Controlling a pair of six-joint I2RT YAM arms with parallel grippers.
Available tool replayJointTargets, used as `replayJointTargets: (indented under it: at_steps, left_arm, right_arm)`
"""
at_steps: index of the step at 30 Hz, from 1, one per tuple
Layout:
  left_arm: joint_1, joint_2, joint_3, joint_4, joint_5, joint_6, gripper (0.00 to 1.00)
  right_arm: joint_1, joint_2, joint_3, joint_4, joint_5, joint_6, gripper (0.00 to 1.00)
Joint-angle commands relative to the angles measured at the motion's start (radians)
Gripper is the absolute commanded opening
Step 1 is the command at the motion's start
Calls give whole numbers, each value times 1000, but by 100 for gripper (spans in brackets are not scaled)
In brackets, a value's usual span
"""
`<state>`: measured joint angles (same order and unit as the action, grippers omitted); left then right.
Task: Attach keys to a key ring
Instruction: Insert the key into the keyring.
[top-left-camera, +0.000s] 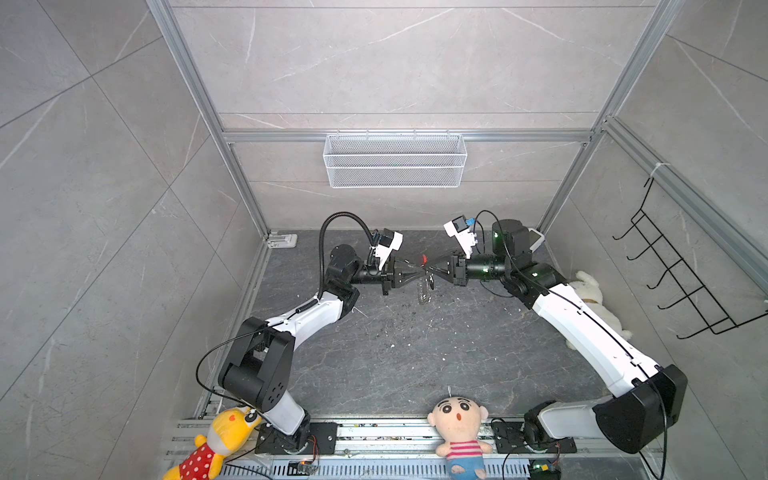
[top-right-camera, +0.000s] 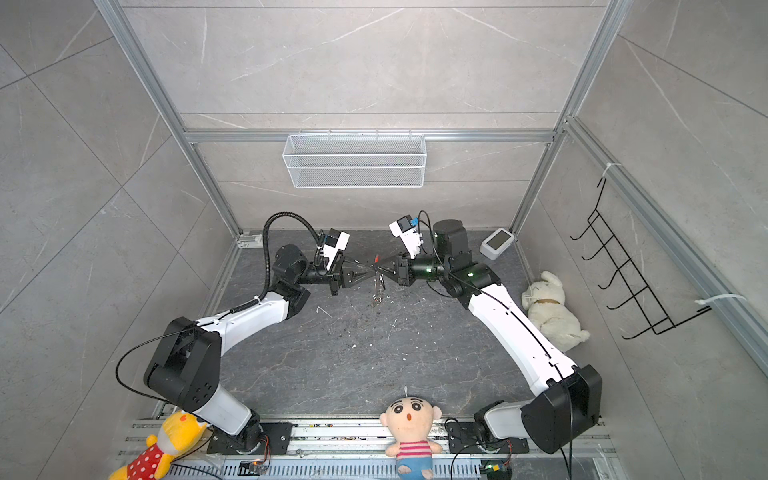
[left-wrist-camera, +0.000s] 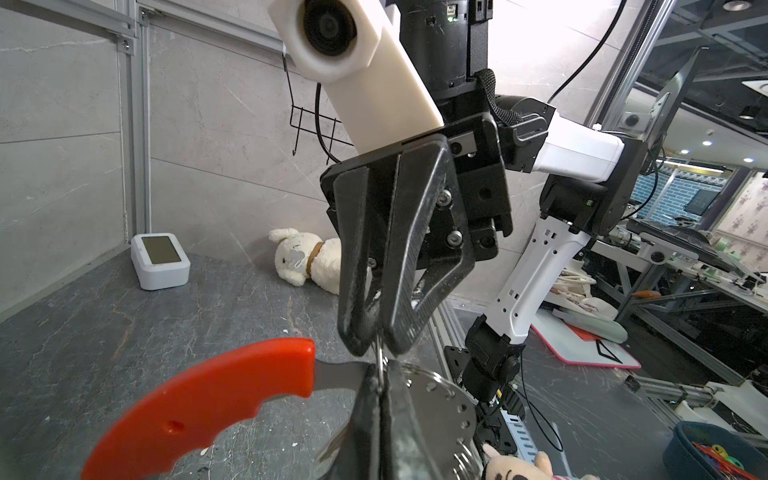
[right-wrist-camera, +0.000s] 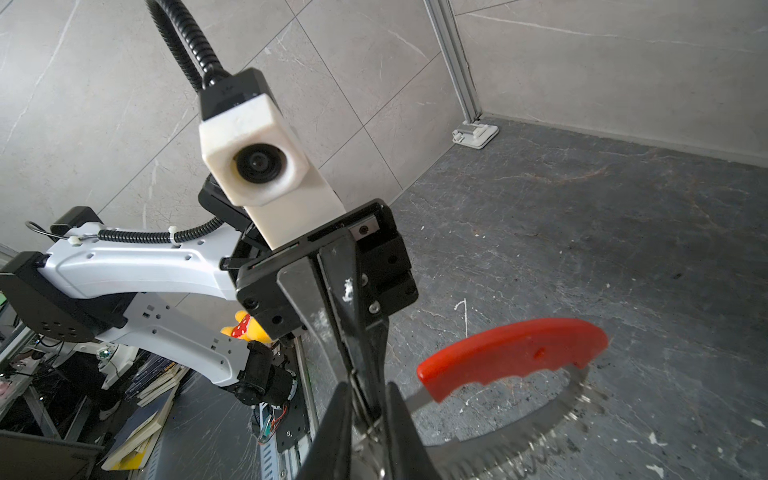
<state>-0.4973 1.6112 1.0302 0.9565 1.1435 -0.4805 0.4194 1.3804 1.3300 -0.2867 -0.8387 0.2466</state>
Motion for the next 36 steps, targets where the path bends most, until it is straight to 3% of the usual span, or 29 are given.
replayJointTargets:
  at_steps: [1,9,13,17,24,32,33,36]
  left_arm:
    - [-4,-14,51,103,-2,-5,0]
    - [-4,-13,53,108,-2,-11,0]
    - [-4,-13,54,109,-4,-12,0]
    - [-4,-10,56,128,-11,-19,0]
    - [-4,-1,60,156,-23,-39,0]
    - [-4,-2,57,139,-39,-29,0]
    - [-3,-4,56,127,-41,-20,0]
    - [-4,-17,48,77,-46,20,14]
  right_arm:
    - [4,4,-23,3,-9,10,17]
    - [4,2,-15,6,-7,13,2]
    - [4,4,-17,7,-14,17,2]
    - [6,5,-24,15,-14,24,12]
    - [9,3,-42,50,-19,51,0]
    - [9,-9,-39,45,-7,45,0]
    - [9,-10,-38,43,0,42,0]
    - [8,-18,-36,36,25,33,0]
